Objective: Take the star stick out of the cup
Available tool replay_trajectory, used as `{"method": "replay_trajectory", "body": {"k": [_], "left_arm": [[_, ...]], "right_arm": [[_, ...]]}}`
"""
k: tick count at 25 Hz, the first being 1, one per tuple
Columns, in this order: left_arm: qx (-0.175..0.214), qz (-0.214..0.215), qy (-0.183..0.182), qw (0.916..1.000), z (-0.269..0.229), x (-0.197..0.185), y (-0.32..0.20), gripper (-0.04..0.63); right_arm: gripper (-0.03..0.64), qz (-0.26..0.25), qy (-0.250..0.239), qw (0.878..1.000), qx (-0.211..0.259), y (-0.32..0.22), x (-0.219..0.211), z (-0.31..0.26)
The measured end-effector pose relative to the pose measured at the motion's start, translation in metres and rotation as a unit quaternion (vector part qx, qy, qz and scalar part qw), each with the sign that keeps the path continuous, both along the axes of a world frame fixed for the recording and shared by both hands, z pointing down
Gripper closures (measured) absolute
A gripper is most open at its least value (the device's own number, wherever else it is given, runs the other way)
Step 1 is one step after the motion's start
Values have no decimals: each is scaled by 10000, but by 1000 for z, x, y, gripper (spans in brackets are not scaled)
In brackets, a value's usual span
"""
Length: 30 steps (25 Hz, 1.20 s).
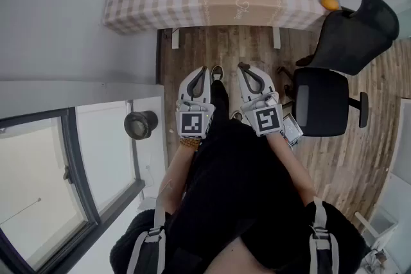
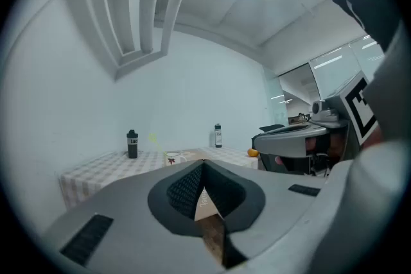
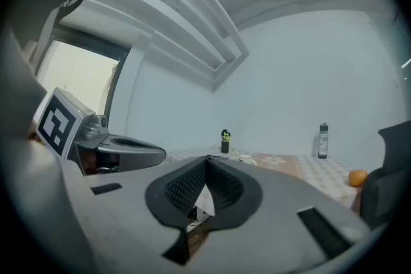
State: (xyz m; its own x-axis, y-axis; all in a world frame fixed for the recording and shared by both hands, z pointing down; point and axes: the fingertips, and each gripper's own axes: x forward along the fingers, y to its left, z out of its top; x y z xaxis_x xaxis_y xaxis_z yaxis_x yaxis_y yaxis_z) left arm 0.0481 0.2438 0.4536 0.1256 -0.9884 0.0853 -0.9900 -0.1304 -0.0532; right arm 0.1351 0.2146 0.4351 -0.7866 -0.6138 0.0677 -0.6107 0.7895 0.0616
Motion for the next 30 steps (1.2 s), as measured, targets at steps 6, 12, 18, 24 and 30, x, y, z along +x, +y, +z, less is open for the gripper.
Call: {"method": "replay_trajectory", "body": {"k": [6,12,18,24,30], "left_arm": [[-23,17,136,9999,-4,-21,-42,595],[13,112,202,9997,1,-44,-101,595],[-18,272,300,9992,0,-79,-165,595],[-159,547,440,9974,11,-118,-218,595],[-183,973,529,9937,24,-132,-255,595]], "right_arm": [[611,-272,-114,9993,-212,-23,-24,4],[611,-256,61,9993,-262,-70,-49,5],[611,-14,115,9996,-248,-137,-84,1],[611,322,207,9992,-98,-200,-118,-7],[611,729,243,9970,-21,-239,-141,-3]]}}
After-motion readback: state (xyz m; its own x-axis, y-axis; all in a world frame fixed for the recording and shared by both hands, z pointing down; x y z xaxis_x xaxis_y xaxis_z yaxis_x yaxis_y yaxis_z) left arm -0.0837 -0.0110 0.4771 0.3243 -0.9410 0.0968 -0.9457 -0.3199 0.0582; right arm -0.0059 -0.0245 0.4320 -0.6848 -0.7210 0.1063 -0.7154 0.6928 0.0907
